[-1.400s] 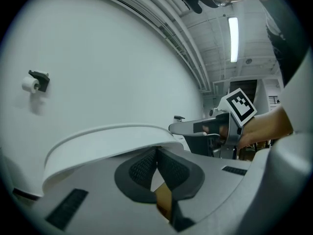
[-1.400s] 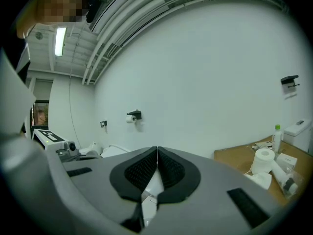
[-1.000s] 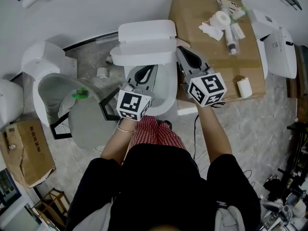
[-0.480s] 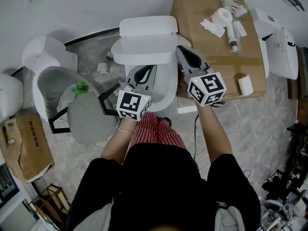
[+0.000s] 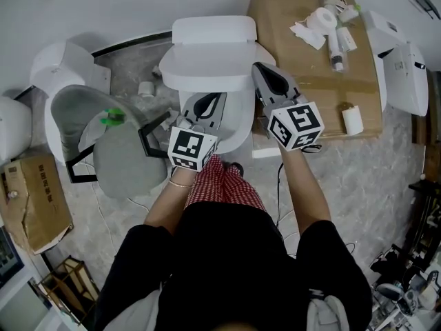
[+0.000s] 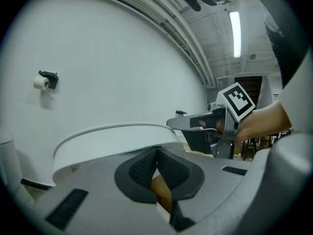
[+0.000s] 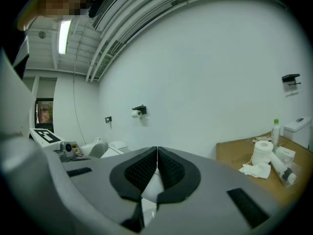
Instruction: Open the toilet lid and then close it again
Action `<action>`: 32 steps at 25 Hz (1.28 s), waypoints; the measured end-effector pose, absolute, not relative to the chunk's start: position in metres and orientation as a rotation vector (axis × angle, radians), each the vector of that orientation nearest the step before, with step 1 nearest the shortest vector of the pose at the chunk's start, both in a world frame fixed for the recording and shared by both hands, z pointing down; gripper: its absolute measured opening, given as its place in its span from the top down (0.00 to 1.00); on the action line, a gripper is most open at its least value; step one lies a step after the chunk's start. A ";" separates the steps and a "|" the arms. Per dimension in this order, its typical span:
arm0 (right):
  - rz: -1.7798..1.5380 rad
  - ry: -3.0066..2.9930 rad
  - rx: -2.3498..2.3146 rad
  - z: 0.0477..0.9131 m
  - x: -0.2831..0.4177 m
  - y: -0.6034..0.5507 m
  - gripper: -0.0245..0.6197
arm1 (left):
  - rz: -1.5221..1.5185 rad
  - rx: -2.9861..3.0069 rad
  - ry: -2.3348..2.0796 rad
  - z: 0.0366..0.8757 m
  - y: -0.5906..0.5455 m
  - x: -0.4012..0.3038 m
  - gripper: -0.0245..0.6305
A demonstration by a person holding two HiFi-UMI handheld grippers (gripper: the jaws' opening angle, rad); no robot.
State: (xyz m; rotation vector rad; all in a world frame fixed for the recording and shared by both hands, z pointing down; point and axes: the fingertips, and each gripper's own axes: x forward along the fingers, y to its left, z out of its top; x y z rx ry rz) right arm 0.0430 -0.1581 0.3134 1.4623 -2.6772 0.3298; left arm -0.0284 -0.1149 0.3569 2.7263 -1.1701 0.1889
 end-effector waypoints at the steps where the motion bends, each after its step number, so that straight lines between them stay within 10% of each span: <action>1: 0.331 -2.677 1.463 0.314 0.043 -0.157 0.93 | 0.189 2.724 -1.172 0.358 -0.115 -0.028 0.96; 32: 0.388 -2.654 1.476 0.347 0.057 -0.114 0.93 | 0.148 2.698 -1.231 0.383 -0.085 -0.025 0.96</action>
